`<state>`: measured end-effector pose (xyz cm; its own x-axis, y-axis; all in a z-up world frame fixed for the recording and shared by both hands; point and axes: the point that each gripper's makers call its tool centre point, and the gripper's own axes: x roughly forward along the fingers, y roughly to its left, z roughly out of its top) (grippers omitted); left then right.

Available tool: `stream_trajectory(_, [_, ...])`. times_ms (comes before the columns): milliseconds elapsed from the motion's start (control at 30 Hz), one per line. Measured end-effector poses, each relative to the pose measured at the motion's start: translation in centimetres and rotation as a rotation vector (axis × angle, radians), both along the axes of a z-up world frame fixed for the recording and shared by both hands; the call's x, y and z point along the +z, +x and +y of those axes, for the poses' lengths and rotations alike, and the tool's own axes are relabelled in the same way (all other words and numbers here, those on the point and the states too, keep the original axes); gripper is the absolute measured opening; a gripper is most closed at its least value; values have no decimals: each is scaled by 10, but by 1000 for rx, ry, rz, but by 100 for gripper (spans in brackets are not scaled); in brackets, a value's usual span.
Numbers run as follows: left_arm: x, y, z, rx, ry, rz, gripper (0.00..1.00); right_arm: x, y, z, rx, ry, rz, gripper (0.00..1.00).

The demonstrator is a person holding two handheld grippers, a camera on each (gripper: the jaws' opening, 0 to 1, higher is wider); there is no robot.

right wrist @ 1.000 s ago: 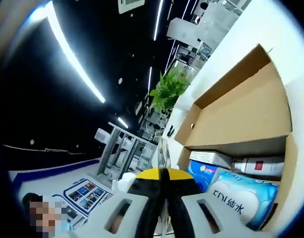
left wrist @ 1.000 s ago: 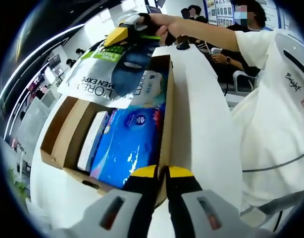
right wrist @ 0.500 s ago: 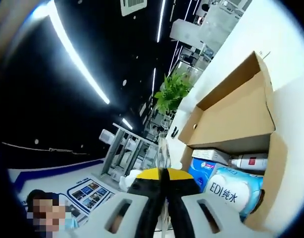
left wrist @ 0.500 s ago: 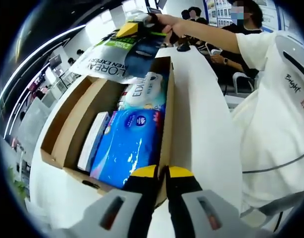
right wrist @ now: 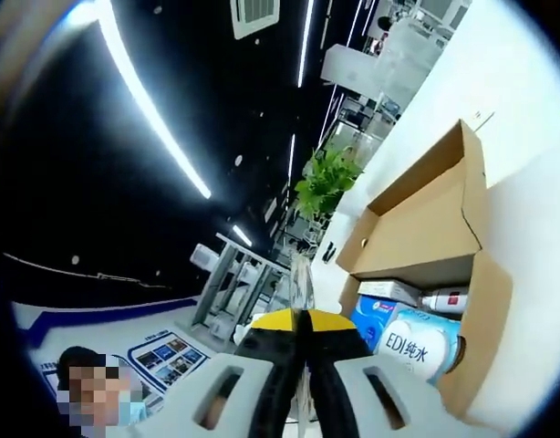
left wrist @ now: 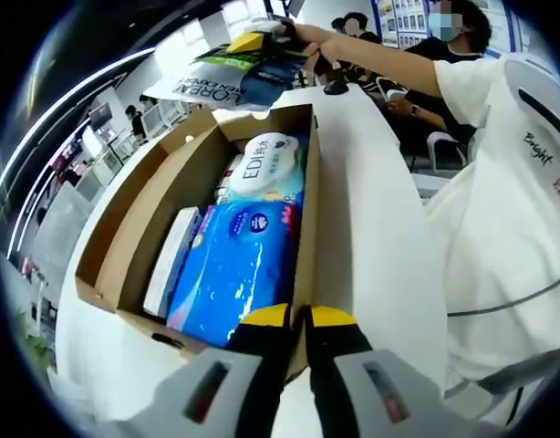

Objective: Operate the shoe box by opening the lid, removing the specified soft item, and placing it in the target area until the item is outside and the box remains undamaged.

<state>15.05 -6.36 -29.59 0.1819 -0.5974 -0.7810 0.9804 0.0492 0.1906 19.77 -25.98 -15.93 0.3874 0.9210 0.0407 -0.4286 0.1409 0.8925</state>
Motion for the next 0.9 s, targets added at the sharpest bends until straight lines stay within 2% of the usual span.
stream_trajectory(100, [0,0,0,1,-2,1,6,0,-4,2,4,1,2,0])
stream_trajectory(300, [0,0,0,2,-4,4,6,1,-2,-11,-2,-2,-2,0])
stream_trajectory(500, [0,0,0,12,-14,13,6,2,-21,-19,-10,14,-12,0])
stream_trajectory(600, [0,0,0,1,-9,9,6,-3,-31,-21,-15,-12,-20,0])
stream_trajectory(900, [0,-1,0,10,-15,15,6,-7,-36,-27,-10,6,-13,0])
